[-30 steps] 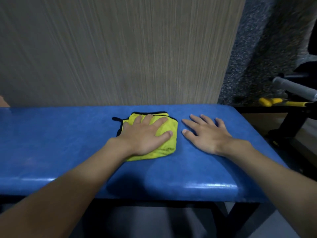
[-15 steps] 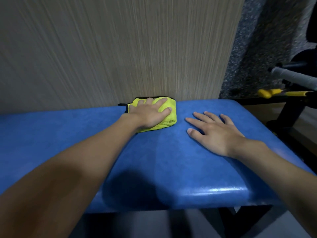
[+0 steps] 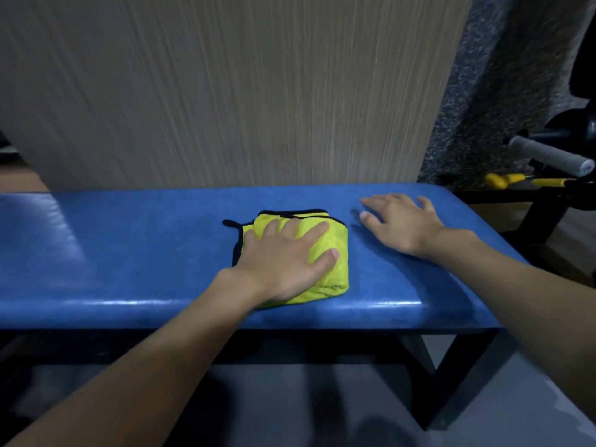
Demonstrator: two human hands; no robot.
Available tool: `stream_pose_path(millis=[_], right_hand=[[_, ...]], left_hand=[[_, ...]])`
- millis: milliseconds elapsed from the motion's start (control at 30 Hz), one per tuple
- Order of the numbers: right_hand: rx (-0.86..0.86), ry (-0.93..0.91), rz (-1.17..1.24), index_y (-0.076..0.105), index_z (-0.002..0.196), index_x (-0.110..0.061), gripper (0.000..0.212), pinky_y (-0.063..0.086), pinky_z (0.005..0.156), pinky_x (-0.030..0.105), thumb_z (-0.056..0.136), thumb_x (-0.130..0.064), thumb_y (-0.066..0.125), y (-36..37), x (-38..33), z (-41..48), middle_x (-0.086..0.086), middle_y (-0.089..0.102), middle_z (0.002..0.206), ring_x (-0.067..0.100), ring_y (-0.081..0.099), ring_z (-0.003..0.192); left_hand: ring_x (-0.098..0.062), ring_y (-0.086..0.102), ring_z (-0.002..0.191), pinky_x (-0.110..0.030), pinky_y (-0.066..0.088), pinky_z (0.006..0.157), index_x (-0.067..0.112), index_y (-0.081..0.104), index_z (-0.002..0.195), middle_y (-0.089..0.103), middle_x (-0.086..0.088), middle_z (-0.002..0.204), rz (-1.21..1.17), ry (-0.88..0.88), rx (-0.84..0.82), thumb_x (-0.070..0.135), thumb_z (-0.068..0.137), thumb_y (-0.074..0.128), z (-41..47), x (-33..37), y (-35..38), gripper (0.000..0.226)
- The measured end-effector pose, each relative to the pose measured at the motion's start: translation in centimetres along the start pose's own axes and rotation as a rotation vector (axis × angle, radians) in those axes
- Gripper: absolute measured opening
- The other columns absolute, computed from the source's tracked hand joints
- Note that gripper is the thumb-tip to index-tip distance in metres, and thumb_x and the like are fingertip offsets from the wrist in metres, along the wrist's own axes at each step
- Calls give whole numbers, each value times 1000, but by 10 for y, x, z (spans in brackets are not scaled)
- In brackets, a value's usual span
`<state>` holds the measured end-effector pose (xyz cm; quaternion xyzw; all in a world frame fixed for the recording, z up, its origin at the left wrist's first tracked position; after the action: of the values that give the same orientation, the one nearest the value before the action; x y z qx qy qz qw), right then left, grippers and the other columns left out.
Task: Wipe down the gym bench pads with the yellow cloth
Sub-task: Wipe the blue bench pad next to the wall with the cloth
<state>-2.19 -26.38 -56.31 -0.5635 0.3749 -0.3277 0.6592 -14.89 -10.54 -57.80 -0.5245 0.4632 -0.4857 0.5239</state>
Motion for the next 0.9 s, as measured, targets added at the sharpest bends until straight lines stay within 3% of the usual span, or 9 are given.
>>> stream_pose_path(millis=[133,367,567,900], right_hand=[[-114,-38,21,19,155,-42,58,0,120,52,100,-61,19,25,-15,-16,-10,12,166,14,5,152],[-136,-41,8,14,156,-42,59,-3,121,52,100,-62,15,30,-15,-19,-11,3,166,14,-2,153],[-130,-42,5,12,156,-43,59,-3,121,52,100,-61,15,31,-14,-18,-11,2,166,12,-3,152],[-127,-33,-12,7,156,-45,60,-7,122,46,98,-62,11,31,-16,-24,-15,-4,165,8,-9,151]], left_hand=[[-31,7,152,-63,14,116,53,-2,152,11,0,167,36,-10,7,82,80,1,-38,3,1,78],[-31,1,154,-65,10,116,57,-3,151,3,2,168,-9,-32,-47,81,86,11,-31,3,4,71],[-31,10,152,-66,16,113,59,5,150,10,6,166,-47,-41,-56,87,69,2,40,-17,5,85],[-35,19,149,-64,21,110,60,9,149,17,3,165,-50,-96,-40,83,83,12,171,-41,-2,70]])
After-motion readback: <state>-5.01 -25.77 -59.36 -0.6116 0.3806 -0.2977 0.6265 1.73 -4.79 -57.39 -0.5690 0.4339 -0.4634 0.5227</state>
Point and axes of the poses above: each hand's wrist, its own z-axis towards the middle knuckle, its own y-axis out of the palm, x = y × z, the point moved 8 cm from there along z, towards the middle knuckle
